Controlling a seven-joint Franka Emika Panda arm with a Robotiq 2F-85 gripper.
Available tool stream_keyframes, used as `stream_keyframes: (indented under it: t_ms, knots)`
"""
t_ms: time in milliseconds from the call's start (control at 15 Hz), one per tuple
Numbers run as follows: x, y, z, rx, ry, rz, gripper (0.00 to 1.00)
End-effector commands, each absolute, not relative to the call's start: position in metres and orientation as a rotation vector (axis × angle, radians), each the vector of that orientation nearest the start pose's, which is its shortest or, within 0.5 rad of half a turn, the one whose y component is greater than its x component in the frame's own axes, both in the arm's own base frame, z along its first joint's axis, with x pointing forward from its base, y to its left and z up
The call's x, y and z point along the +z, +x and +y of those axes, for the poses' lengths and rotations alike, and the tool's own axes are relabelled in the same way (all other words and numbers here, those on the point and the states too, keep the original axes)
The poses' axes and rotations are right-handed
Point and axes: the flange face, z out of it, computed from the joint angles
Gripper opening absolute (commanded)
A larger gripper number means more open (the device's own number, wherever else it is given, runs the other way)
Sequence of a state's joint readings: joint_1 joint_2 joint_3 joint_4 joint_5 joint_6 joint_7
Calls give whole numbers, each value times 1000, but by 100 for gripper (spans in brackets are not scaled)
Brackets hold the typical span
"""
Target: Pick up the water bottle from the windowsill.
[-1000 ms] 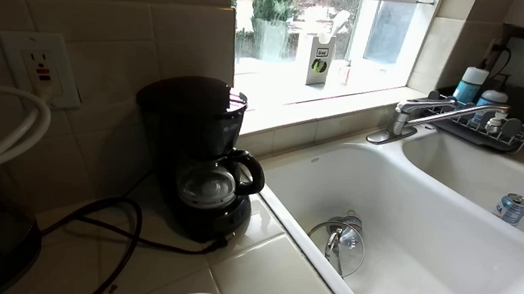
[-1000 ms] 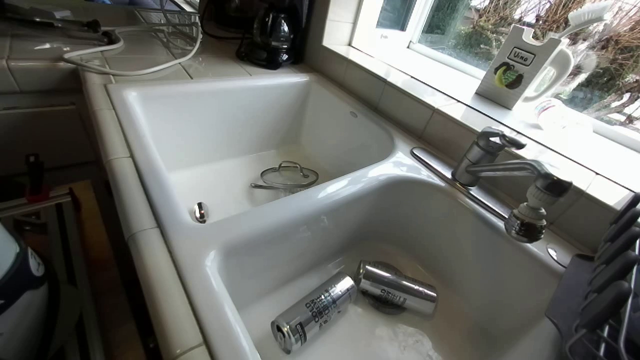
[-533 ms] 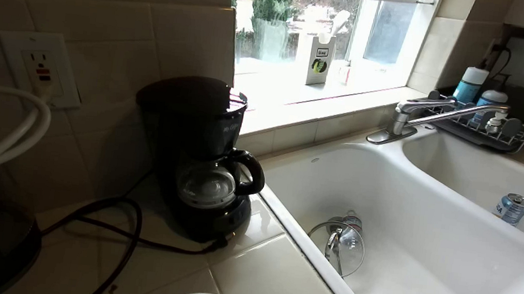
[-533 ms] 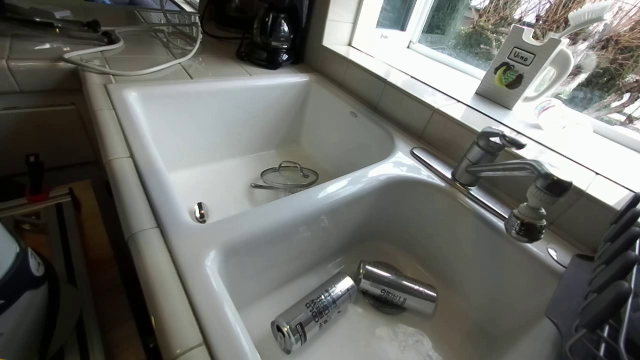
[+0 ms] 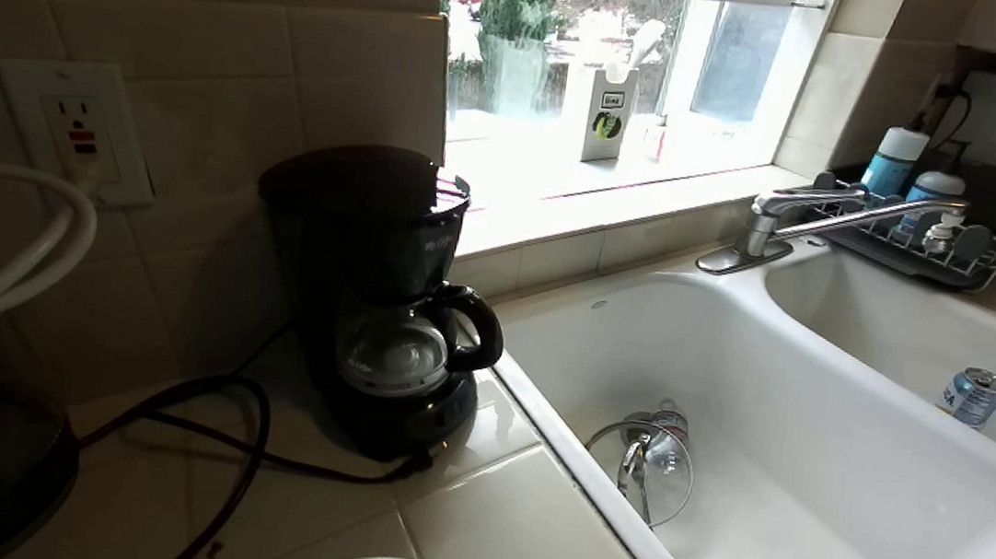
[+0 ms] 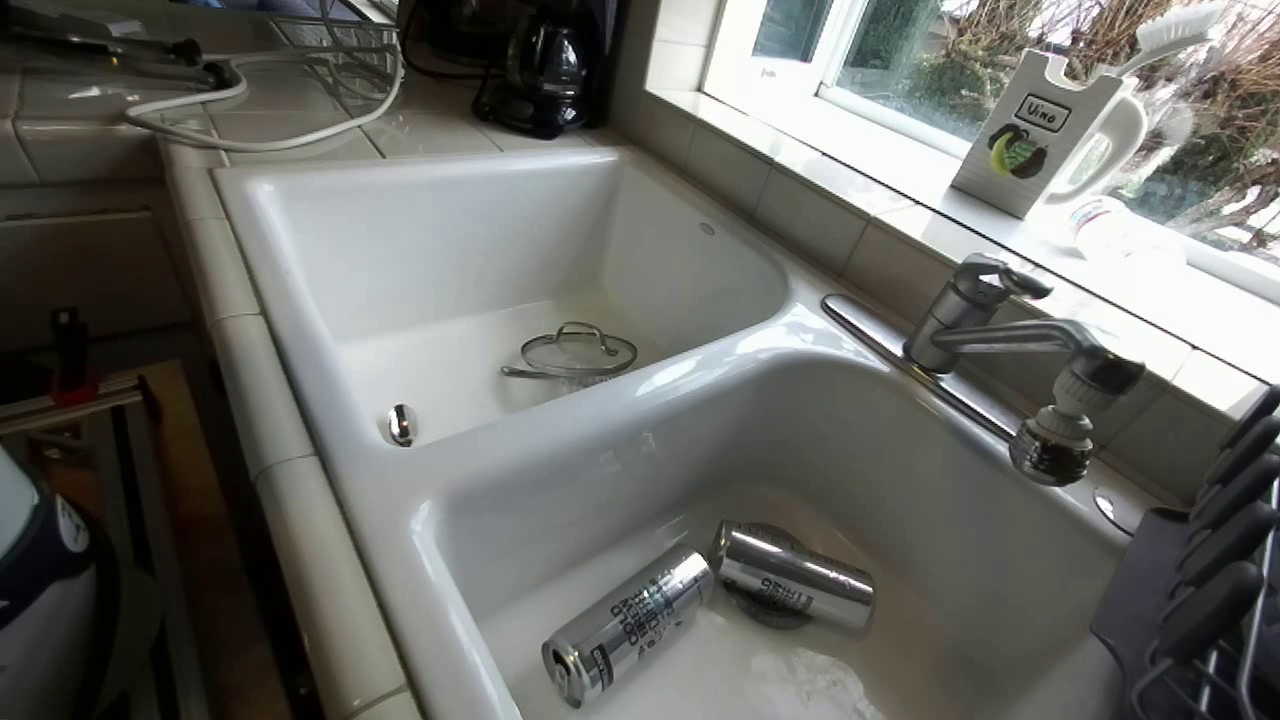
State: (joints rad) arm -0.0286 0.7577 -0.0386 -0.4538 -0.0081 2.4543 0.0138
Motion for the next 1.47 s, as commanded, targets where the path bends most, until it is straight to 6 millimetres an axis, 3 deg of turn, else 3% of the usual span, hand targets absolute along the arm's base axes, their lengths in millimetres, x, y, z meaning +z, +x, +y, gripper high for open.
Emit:
stream_keyframes:
  t_ms: [0, 533, 1400]
  knots:
    - [757, 744, -31, -1932, -2495, 115, 100]
    - [749, 746, -33, -1812, -2611, 150, 100]
    - [740, 728, -36, -1343, -2932, 157, 100]
